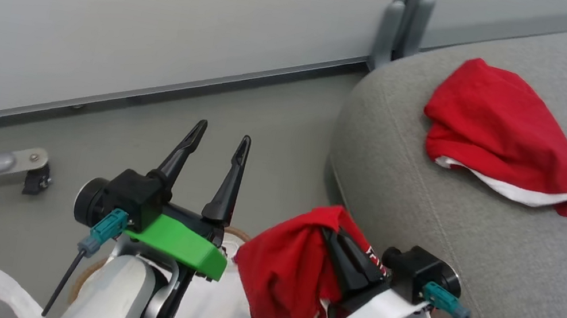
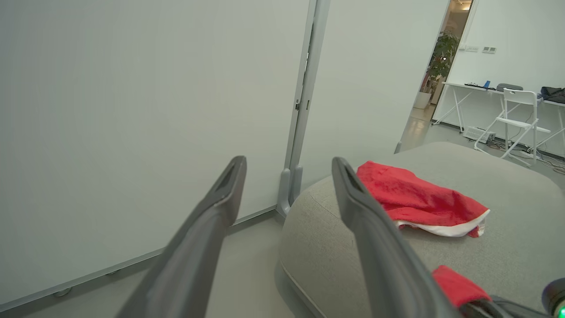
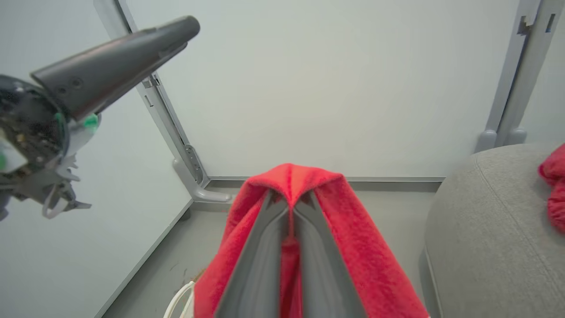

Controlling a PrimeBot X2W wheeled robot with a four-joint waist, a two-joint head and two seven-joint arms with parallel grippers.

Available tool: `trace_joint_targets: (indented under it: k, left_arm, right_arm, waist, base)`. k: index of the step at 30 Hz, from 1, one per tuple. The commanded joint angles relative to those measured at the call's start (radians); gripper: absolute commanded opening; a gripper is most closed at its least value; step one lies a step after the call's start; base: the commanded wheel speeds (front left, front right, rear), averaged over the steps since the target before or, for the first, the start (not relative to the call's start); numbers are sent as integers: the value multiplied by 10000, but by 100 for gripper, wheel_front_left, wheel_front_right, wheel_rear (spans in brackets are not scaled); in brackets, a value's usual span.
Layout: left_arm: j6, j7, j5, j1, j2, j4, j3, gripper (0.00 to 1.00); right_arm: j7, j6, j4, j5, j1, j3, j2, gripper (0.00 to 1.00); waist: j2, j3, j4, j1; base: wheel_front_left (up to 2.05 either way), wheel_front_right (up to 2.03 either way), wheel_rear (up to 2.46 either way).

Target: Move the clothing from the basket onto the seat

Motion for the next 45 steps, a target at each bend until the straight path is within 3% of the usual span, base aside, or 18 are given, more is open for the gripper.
trace_joint_targets:
  k: [1, 6, 16, 23, 27, 36, 40, 45]
  left_arm:
    - [-81, 9, 178, 176, 27, -89, 89, 100]
    - [-184, 7, 309, 340, 32, -3, 64, 100]
    - [-247, 9, -201, -379, 42, 615, -1100, 100]
    - [-250, 7, -267, -551, 171, 823, -1449, 100]
    - [-251, 9, -290, -526, 317, 797, -1566, 100]
    - [-252, 7, -182, -711, 732, 638, -1638, 100]
    - [-253, 7, -86, -771, 903, 543, -1540, 100]
    - [-253, 7, 40, -869, 980, 373, -1500, 100]
  right_arm:
    - [-26, -14, -156, 23, 165, -156, -25, 0]
    - [-26, -14, -616, 61, 468, -1006, -24, 0]
    - [-24, -13, -1694, -292, 901, -2695, -22, 0]
    - [-24, -13, -2423, -1292, -55, -3604, -33, 0]
    - [-24, -14, -2820, -1854, -1448, -4032, -872, 0]
    - [-22, -14, -2129, -2529, -5898, -3921, -3841, 0]
    - [-24, -14, -1071, -2747, -7766, -3753, -4507, 0]
    - [-16, -14, 784, -2938, -9019, -3885, -4696, 0]
  waist:
    - [0, 339, -1405, 0]
    - [0, 607, -2191, 0]
    - [0, 1009, -2401, 0]
    - [0, 1312, -2418, 0]
    - [0, 1577, -2424, 0]
    - [0, 2398, -2400, 0]
    - [0, 2785, -2361, 0]
    - [0, 3265, -2086, 0]
  base:
    - [0, 0, 0]
    - [0, 0, 0]
    - [0, 0, 0]
    - [10, 10, 10]
    - [4, 4, 4]
    - [0, 0, 0]
    - [0, 0, 0]
    - [0, 0, 0]
